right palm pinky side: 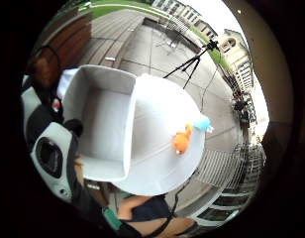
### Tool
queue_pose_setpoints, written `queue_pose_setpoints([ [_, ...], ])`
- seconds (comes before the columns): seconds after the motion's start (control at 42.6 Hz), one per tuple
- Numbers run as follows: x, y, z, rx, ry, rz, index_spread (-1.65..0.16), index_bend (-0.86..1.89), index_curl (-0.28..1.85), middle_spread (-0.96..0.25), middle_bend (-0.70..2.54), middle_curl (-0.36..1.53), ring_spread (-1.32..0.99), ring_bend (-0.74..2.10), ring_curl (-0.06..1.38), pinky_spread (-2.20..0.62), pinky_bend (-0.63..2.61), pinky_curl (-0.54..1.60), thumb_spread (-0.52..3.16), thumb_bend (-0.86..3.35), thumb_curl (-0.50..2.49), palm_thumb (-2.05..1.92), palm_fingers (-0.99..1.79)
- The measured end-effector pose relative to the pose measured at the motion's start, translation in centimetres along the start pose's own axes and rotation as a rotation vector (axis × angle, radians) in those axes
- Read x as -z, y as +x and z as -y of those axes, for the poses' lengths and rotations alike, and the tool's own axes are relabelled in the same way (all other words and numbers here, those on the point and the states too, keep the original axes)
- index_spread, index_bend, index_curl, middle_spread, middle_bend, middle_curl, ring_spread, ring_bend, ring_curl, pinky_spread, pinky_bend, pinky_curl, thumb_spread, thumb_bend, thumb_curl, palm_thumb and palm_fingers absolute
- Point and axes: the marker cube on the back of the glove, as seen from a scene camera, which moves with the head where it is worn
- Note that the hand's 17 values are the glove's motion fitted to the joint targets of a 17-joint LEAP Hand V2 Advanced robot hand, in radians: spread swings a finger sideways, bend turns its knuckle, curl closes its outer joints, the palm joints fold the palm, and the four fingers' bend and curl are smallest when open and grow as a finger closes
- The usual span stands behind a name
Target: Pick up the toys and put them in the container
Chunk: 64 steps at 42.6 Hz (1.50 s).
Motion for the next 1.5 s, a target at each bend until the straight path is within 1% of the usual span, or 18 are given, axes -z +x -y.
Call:
queue_pose_setpoints([
  [0.094,-1.6,1.4,0.8,-0.008,-0.052,-0.014,-0.4,0.09,-0.01,-0.47,0.65,0.64,-0.42,1.15,0.49,-0.46,0.86,0.37,0.61,0.21,0.91,0.72,1.02],
  [0.117,-2.0,1.8,1.0,-0.008,-0.065,-0.018,-0.39,0.06,-0.02,-0.46,0.61,0.63,-0.42,1.13,0.48,-0.45,0.91,0.39,0.64,0.16,0.9,0.67,0.95],
  [0.141,-2.3,2.1,1.1,-0.007,-0.077,-0.023,-0.39,0.07,-0.01,-0.46,0.61,0.64,-0.42,1.14,0.49,-0.45,0.92,0.39,0.64,0.16,0.9,0.67,0.94],
  [0.164,-2.5,2.4,1.2,-0.005,-0.086,-0.028,-0.38,-0.02,-0.04,-0.42,0.55,0.61,-0.4,1.14,0.48,-0.44,0.98,0.41,0.79,0.1,0.84,0.55,0.84],
  [0.188,-2.8,2.7,1.3,-0.003,-0.093,-0.032,-0.38,-0.02,-0.03,-0.41,0.51,0.61,-0.4,1.16,0.49,-0.43,1.02,0.42,0.84,0.08,0.82,0.52,0.79],
  [0.211,-3.0,3.0,1.4,0.0,-0.097,-0.032,-0.36,-0.1,-0.05,-0.35,0.4,0.58,-0.36,1.11,0.47,-0.4,1.12,0.45,0.87,-0.01,0.77,0.39,0.49],
  [0.235,-3.1,3.3,1.5,0.001,-0.099,-0.031,-0.35,-0.06,-0.02,-0.29,0.35,0.59,-0.33,1.07,0.49,-0.37,1.18,0.48,0.88,-0.09,0.72,0.27,0.29],
  [0.258,-3.1,3.6,1.6,0.002,-0.097,-0.03,-0.34,-0.03,0.0,-0.26,0.34,0.59,-0.3,1.06,0.5,-0.35,1.23,0.51,0.9,-0.1,0.7,0.23,0.21],
  [0.282,-3.2,4.0,1.7,0.002,-0.094,-0.03,-0.34,-0.03,-0.01,-0.27,0.39,0.6,-0.32,1.14,0.52,-0.36,1.24,0.5,0.94,-0.02,0.7,0.29,0.39],
  [0.305,-3.1,4.3,1.8,0.002,-0.087,-0.034,-0.33,-0.02,-0.03,-0.22,0.32,0.56,-0.28,1.02,0.45,-0.32,1.28,0.49,0.94,-0.1,0.66,0.17,0.18],
  [0.375,-2.4,4.2,1.2,0.0,-0.061,-0.067,-0.31,0.04,0.0,-0.14,0.3,0.55,-0.22,0.97,0.43,-0.25,1.34,0.5,0.97,-0.1,0.6,0.07,0.05],
  [0.54,0.4,4.5,-0.6,-0.002,-0.017,-0.126,-0.31,0.09,0.03,-0.04,0.31,0.53,-0.13,0.92,0.37,-0.15,1.4,0.47,1.02,-0.05,0.52,-0.01,0.0],
  [0.727,4.2,10.5,-1.4,-0.041,0.0,-0.148,-0.31,0.14,0.09,-0.04,0.23,0.49,-0.08,0.8,0.32,-0.07,1.42,0.45,1.04,-0.04,0.46,-0.03,-0.09],
  [0.962,5.8,20.2,-3.1,-0.148,0.009,-0.191,-0.31,0.11,0.12,-0.05,0.19,0.47,-0.05,0.66,0.28,-0.01,1.38,0.42,1.04,-0.05,0.39,-0.04,-0.14],
  [1.22,2.4,31.2,-5.8,-0.294,-0.056,-0.171,-0.3,0.08,0.13,-0.06,0.19,0.45,-0.05,0.64,0.27,0.01,1.31,0.38,1.01,-0.05,0.34,-0.05,-0.14],
  [1.361,-1.3,35.7,-8.0,-0.32,-0.141,-0.138,-0.3,0.08,0.13,-0.06,0.18,0.44,-0.05,0.6,0.26,0.02,1.3,0.37,1.0,-0.06,0.33,-0.05,-0.16],
  [1.455,-4.7,37.3,-9.6,-0.401,-0.201,-0.124,-0.29,0.07,0.13,-0.06,0.18,0.43,-0.04,0.57,0.25,0.03,1.3,0.37,0.99,-0.06,0.31,-0.05,-0.17],
  [1.502,-6.7,38.4,-10.1,-0.356,-0.213,-0.108,-0.29,0.06,0.12,-0.06,0.17,0.43,-0.03,0.57,0.25,0.03,1.3,0.37,0.98,-0.06,0.31,-0.06,-0.19],
])
